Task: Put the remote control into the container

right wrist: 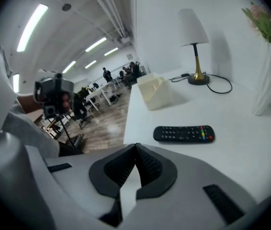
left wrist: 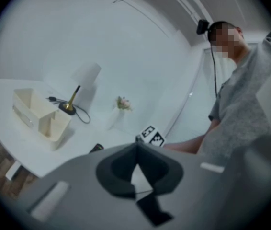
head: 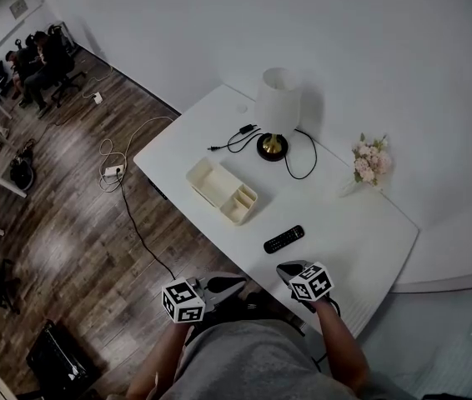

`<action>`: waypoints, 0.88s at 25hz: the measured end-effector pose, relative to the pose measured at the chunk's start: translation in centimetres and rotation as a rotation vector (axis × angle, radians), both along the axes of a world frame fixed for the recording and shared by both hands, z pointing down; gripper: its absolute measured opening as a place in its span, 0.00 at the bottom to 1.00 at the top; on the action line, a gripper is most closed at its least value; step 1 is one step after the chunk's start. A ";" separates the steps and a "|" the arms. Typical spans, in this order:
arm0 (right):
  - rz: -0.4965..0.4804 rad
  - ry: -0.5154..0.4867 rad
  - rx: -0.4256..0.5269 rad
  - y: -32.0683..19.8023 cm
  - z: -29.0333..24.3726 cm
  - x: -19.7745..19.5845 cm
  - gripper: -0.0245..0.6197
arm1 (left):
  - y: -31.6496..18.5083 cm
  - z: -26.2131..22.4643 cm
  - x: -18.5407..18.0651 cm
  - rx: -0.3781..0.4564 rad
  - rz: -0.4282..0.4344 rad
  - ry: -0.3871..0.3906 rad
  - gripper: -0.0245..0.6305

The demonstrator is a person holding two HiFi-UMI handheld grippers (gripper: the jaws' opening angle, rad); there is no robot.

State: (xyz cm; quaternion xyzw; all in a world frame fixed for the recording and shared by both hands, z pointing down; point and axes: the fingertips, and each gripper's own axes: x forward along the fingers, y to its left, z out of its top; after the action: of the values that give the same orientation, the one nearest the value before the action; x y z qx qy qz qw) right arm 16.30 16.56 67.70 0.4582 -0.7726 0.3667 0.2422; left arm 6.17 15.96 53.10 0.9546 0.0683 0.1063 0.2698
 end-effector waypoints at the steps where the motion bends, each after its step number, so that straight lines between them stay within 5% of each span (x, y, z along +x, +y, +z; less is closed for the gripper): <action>1: 0.013 0.041 -0.030 0.1 1.1 0.6 0.06 | -0.1 0.1 -0.1 -0.005 0.005 -0.001 0.04; 9: -0.015 0.321 -0.220 0.5 7.0 2.9 0.06 | -2.5 2.1 -1.1 -0.027 0.051 -0.041 0.04; 15: 0.002 0.370 -0.291 1.0 8.6 2.7 0.06 | -4.4 4.8 -0.2 0.033 0.105 -0.126 0.04; 22: 0.151 0.334 -0.284 1.0 9.0 2.8 0.06 | -6.1 9.5 2.8 0.146 0.202 -0.276 0.04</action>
State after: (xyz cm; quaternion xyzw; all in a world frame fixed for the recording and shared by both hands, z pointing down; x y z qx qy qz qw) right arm 19.14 17.57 76.72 0.5306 -0.6260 0.4078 0.4005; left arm 8.97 9.83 62.64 0.9363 0.1185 0.2674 0.1946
